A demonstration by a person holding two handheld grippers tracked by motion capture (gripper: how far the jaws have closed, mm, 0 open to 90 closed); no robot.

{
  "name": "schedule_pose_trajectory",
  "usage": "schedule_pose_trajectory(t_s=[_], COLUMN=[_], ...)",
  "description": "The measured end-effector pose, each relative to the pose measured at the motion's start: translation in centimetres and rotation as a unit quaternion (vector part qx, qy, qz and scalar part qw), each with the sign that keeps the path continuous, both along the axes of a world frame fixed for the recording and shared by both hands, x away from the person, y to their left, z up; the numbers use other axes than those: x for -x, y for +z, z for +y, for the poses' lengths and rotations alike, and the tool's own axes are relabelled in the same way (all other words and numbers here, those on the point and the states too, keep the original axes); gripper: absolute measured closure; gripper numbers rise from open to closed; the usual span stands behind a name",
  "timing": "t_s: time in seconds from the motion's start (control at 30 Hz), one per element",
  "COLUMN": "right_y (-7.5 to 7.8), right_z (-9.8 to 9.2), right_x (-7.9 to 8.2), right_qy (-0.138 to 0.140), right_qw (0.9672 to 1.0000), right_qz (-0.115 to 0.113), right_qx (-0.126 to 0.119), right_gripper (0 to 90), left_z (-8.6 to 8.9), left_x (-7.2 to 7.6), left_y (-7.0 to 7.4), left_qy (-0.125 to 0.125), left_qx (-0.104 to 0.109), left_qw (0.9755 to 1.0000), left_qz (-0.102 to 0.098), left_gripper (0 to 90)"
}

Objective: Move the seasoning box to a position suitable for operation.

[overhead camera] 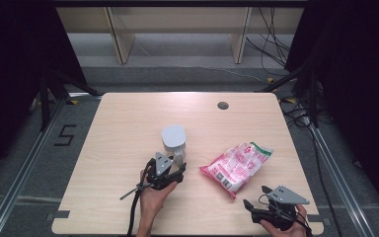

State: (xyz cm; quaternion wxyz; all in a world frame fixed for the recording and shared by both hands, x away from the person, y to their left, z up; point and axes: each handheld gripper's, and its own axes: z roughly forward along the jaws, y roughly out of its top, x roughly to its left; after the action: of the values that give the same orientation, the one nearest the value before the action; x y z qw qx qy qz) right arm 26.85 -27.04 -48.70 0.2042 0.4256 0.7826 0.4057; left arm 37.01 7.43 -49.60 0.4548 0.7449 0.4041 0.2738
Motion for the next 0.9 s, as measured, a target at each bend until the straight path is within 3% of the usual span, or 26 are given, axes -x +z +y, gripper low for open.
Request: schedule_pose_trajectory(t_s=[0.13,0.17,0.2,0.23,0.3,0.33,0.37,0.43,0.6,0.63,0.67,0.7,0.73,0.77,0.87,0.9], right_y=[0.0,0.1,0.1,0.1,0.0,0.0,0.0,0.0,0.0,0.1,0.0,0.0,0.0,0.0,0.1,0.0], right_z=[0.3,0.1,0.3,0.3,0.2,0.1,0.2,0.1,-0.1,0.1,0.1,0.1,-0.1,0.0,0.3,0.1], right_x=[0.2,0.1,0.3,0.2,0.2,0.0,0.1,0.0,0.0,0.3,0.2,0.2,0.0,0.0,0.3,0.1], right_qy=[-0.008,-0.002,-0.008,-0.007,-0.009,-0.005,-0.008,-0.009,-0.002,-0.013,-0.007,-0.006,0.001,-0.002,-0.009,-0.002], right_qw=[0.9999,1.0,0.9998,0.9999,0.9999,1.0,0.9999,1.0,1.0,0.9998,0.9999,1.0,1.0,1.0,0.9999,1.0], right_qz=[0.009,0.001,0.012,0.009,0.009,-0.003,0.004,-0.002,0.0,0.011,0.007,0.007,0.001,0.001,0.011,0.004], right_qx=[-0.008,0.0,-0.01,-0.009,-0.006,0.003,-0.005,0.002,0.0,-0.008,-0.004,0.0,0.004,-0.003,-0.008,-0.001], right_gripper=[20.3,20.3,20.3,20.3,20.3,20.3,20.3,20.5,20.5,20.5,20.5,20.5,20.5,20.7,20.7,20.7], left_z=[-0.7,-0.8,-0.9,-0.8,-1.1,-1.1,-0.9,-0.8,0.0,0.5,0.9,1.7,1.7,2.4,3.0,3.3], left_x=[-1.0,-1.2,-1.3,-1.7,-1.5,-1.6,-1.6,-1.6,-1.0,-0.6,-0.6,-0.3,-0.3,-0.2,-0.4,-0.7], left_y=[-0.1,-0.1,-0.3,-0.4,-0.5,-0.8,-0.7,-0.8,-0.9,-0.9,-0.9,-1.0,-1.0,-1.1,-1.0,-0.9], left_qy=[-0.002,-0.004,0.001,-0.009,0.002,-0.005,-0.009,-0.014,0.008,0.018,0.015,0.034,0.034,0.051,0.066,0.077], left_qx=[-0.016,-0.014,-0.005,-0.011,-0.008,-0.009,-0.023,-0.02,-0.004,-0.01,-0.019,-0.015,-0.015,-0.02,-0.026,-0.029], left_qw=[0.9999,0.9999,1.0,0.9997,0.9999,0.9998,0.9995,0.9993,0.9998,0.9996,0.9994,0.9989,0.9989,0.9981,0.9968,0.996], left_qz=[-0.006,-0.009,-0.006,-0.018,-0.01,-0.016,-0.022,-0.027,-0.02,-0.02,-0.026,-0.027,-0.027,-0.03,-0.035,-0.035], left_gripper=[46.6,49.2,51.2,52.7,62.1,66.3,67.8,68.1,66.8,66.8,66.2,65.6,65.2,65.0,65.0,65.0])
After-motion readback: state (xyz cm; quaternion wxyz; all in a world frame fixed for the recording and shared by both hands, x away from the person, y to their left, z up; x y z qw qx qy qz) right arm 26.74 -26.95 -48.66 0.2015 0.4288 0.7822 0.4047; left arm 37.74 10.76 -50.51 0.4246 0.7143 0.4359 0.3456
